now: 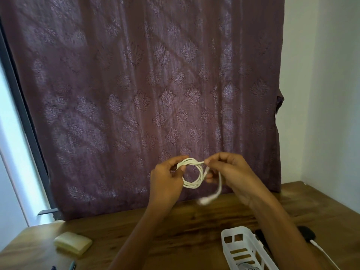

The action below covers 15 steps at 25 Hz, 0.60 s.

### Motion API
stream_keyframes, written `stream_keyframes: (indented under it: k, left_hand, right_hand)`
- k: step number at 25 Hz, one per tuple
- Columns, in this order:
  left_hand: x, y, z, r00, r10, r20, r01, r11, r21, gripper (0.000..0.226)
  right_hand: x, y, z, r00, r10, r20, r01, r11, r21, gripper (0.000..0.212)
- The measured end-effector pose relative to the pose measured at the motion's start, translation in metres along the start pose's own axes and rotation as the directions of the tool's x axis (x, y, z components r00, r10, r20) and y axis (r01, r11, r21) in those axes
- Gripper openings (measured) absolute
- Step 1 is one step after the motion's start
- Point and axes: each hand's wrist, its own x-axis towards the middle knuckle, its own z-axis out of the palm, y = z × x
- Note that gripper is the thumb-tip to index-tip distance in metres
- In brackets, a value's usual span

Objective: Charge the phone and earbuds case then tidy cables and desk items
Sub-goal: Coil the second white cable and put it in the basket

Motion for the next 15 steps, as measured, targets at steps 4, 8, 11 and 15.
stream_keyframes:
  k: [4,8,11,15]
  left_hand:
    - [-0.002,0.0,0.006,0.988,-0.145,-0.052,0.125,0.95,-0.285,0.027]
    - [-0.006,0.008,0.006,0.925,-0.333,0.185,0.378,0.74,-0.556,0.024]
    - [-0.002,0.006,-0.006,0.93,-0.21,0.301,0.315,0.878,-0.361,0.039]
    - [0.01,0.006,-0.02,0.874,0.056,0.482,-0.01,0.995,-0.098,0.058]
  right_hand:
    - [0.001,0.009,0.004,0.985,-0.082,-0.152,0.066,0.992,-0.106,0.017]
    - [-0.002,0.015,0.008,0.984,-0.112,-0.136,0.102,0.992,-0.075,0.014]
    - [-0.002,0.011,0.006,0.989,-0.118,-0.087,0.112,0.992,-0.066,0.015]
    - [0.0,0.007,0.001,0.983,-0.173,0.065,0.183,0.961,-0.206,0.016]
